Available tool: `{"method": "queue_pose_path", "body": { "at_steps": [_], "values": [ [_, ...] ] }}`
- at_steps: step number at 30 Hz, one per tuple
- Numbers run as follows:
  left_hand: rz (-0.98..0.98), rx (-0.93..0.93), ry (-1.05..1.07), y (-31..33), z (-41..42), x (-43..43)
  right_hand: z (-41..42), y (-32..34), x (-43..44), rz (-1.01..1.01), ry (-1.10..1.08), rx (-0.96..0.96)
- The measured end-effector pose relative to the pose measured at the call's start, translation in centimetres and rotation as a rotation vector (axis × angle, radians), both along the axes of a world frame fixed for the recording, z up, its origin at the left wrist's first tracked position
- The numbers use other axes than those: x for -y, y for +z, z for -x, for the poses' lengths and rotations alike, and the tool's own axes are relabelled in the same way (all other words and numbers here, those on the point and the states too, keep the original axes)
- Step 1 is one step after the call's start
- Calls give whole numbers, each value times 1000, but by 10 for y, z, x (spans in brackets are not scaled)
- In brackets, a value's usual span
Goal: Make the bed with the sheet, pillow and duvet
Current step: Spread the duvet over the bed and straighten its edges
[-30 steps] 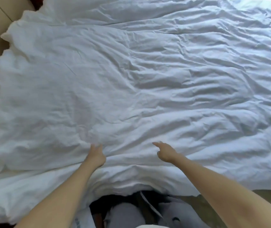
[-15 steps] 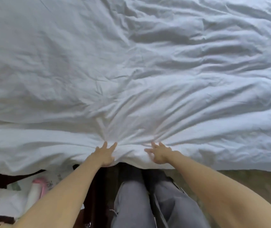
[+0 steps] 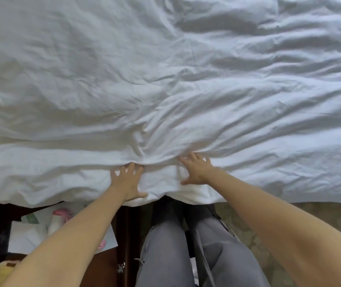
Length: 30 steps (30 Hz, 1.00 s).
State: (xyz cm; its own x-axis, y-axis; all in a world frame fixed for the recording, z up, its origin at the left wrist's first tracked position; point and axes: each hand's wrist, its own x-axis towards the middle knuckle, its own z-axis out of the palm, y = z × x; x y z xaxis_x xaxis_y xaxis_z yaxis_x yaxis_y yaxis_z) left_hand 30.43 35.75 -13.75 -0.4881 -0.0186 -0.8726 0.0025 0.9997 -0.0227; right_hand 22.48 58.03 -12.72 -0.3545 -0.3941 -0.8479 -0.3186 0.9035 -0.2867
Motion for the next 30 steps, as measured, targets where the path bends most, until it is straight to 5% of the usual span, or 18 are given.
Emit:
{"method": "queue_pose_path", "body": {
  "at_steps": [3,7,15,20,24,30],
  "values": [
    [159,-34,-303,-4,-21,6,-27,-14,15,-117,166,-170],
    [78,-306,-331,-20,-20,14,-54,-30,21,-110,274,-382],
    [-120,138,-422,-6,-18,-3,-63,-34,23,-24,278,15],
    [-160,343,-286,-6,-21,-1,-67,-32,20,-47,306,169],
    [-161,194,-172,3,-15,42,-46,-25,35,-2,201,105],
    [104,24,-387,22,-39,112,-60,-13,112,199,235,31]
  ]
}}
